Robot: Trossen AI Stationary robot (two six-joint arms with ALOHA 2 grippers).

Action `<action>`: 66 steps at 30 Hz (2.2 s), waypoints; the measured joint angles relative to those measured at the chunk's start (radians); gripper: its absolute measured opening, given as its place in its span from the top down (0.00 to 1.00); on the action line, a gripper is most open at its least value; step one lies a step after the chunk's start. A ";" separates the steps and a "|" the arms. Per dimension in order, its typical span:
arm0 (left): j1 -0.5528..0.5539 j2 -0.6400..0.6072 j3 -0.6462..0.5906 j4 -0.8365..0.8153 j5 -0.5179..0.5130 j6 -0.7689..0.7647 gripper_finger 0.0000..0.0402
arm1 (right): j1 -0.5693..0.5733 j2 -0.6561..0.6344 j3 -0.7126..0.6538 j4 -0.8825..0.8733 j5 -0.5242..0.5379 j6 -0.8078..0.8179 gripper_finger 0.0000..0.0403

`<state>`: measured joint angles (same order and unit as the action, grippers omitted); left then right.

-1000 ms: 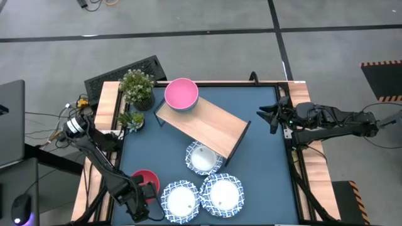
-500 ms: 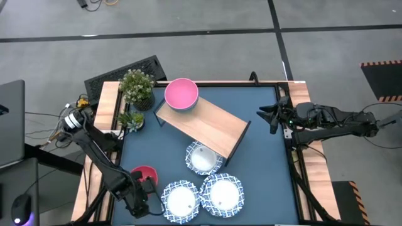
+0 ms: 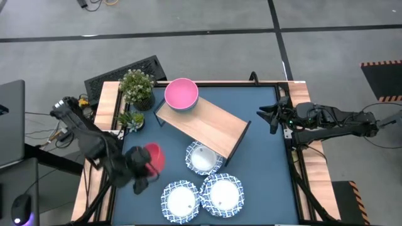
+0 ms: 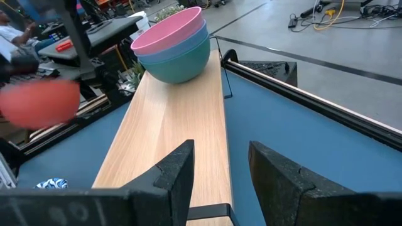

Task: Place and stack bowls onto a shelf
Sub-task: Stack the orange bowl on top of the pink bowl on the shelf

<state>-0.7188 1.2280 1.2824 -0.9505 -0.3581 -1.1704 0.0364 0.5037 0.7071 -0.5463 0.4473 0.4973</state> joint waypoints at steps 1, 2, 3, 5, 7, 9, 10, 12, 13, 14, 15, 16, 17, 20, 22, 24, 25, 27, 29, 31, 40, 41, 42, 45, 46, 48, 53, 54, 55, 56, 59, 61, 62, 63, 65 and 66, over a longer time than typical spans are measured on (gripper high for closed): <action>0.018 -0.013 0.014 0.000 -0.049 0.033 1.00 | 0.000 0.000 0.000 0.000 0.000 0.000 0.56; 0.035 -0.023 0.030 0.000 -0.092 0.075 1.00 | 0.000 0.000 0.000 0.000 0.000 0.000 0.56; 0.053 -0.032 0.046 0.002 -0.130 0.121 1.00 | 0.000 0.000 0.000 0.000 0.000 0.000 0.56; 0.094 -0.040 0.086 0.002 -0.189 0.235 1.00 | 0.000 0.000 0.000 0.000 0.000 0.000 0.56; 0.140 -0.040 0.128 0.000 -0.223 0.362 1.00 | 0.000 0.000 0.000 0.000 0.000 0.000 0.56; 0.195 -0.033 0.172 -0.001 -0.227 0.502 1.00 | 0.000 0.000 0.000 0.000 0.000 0.000 0.56; 0.224 -0.029 0.191 0.000 -0.226 0.571 1.00 | 0.000 0.000 0.000 0.000 0.000 0.000 0.56; 0.281 -0.016 0.233 -0.006 -0.209 0.704 1.00 | 0.000 0.000 0.000 0.000 0.000 0.000 0.56; 0.309 -0.009 0.253 -0.005 -0.198 0.764 1.00 | 0.000 0.000 0.000 0.000 0.000 0.000 0.56; 0.338 -0.002 0.272 -0.005 -0.186 0.819 1.00 | 0.000 0.000 0.000 0.000 0.000 0.000 0.56; 0.367 0.004 0.291 -0.005 -0.175 0.876 1.00 | 0.000 0.000 0.000 0.000 0.000 0.000 0.56; 0.395 0.012 0.310 -0.006 -0.163 0.931 1.00 | 0.000 0.000 0.000 0.000 0.000 0.000 0.56; 0.427 0.020 0.329 -0.006 -0.152 0.981 1.00 | 0.000 0.000 0.000 0.000 0.000 0.000 0.56; 0.521 0.047 0.375 -0.016 -0.122 1.125 1.00 | 0.000 0.000 0.000 0.000 0.007 0.000 0.56; 0.585 0.068 0.410 -0.042 -0.099 1.205 1.00 | 0.000 0.000 0.000 0.000 0.008 0.000 0.56; 0.648 0.092 0.448 -0.087 -0.085 1.267 1.00 | 0.000 0.000 0.000 0.000 0.008 0.000 0.56; 0.678 0.105 0.468 -0.106 -0.071 1.297 1.00 | 0.000 0.000 0.000 0.000 0.008 0.000 0.56; 0.737 0.136 0.503 -0.140 -0.033 1.351 1.00 | 0.000 0.000 0.000 0.000 0.008 0.000 0.56; 0.790 0.171 0.540 -0.188 0.014 1.402 1.00 | 0.000 0.000 0.000 0.000 0.008 0.000 0.56; 0.835 0.208 0.571 -0.228 0.050 1.453 1.00 | 0.000 0.000 0.000 0.000 0.008 0.000 0.56; 0.953 0.376 0.650 -0.403 0.138 1.623 1.00 | 0.000 0.000 0.000 0.000 0.009 0.003 0.56; 0.961 0.388 0.653 -0.418 0.150 1.633 1.00 | 0.000 0.000 0.000 0.000 0.012 0.003 0.56; 0.967 0.400 0.655 -0.430 0.162 1.640 1.00 | 0.000 0.000 0.000 0.000 0.019 0.003 0.56; 0.980 0.428 0.655 -0.437 0.189 1.658 1.00 | 0.000 0.000 0.000 0.000 0.026 0.003 0.56; 0.981 0.434 0.655 -0.438 0.198 1.662 1.00 | 0.000 0.000 0.000 0.000 0.026 0.003 0.56; 0.983 0.442 0.655 -0.440 0.216 1.672 1.00 | 0.000 0.000 0.000 0.000 0.026 0.003 0.56; 0.989 0.443 0.655 -0.451 0.223 1.703 1.00 | 0.000 0.000 0.000 0.000 0.026 0.002 0.56; 0.989 0.443 0.655 -0.451 0.223 1.706 1.00 | 0.000 0.000 0.000 0.000 0.026 0.002 0.56; 0.989 0.443 0.655 -0.453 0.223 1.706 1.00 | 0.000 0.000 0.000 0.000 0.026 0.002 0.56; 0.989 0.443 0.655 -0.455 0.227 1.706 1.00 | 0.000 0.000 0.000 0.000 0.026 0.001 0.56; 0.992 0.443 0.655 -0.478 0.271 1.715 1.00 | 0.000 0.000 0.000 0.000 0.026 0.000 0.56; 0.992 0.443 0.655 -0.480 0.288 1.726 1.00 | 0.000 0.000 0.000 0.000 0.026 0.000 0.56; 0.992 0.443 0.655 -0.479 0.291 1.728 1.00 | 0.000 0.000 0.000 0.000 0.026 0.000 0.56; 0.992 0.443 0.655 -0.477 0.291 1.728 1.00 | 0.000 0.000 0.000 0.000 0.026 0.000 0.56; 0.992 0.443 0.655 -0.474 0.291 1.727 1.00 | 0.000 0.000 0.000 0.000 0.026 0.000 0.56; 0.992 0.443 0.655 -0.474 0.290 1.727 1.00 | 0.000 0.000 0.000 0.000 0.026 0.000 0.56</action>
<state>0.2729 1.6714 1.9373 -1.4248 -0.0682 0.5565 0.0364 0.5041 0.7071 -0.5461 0.4732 0.4972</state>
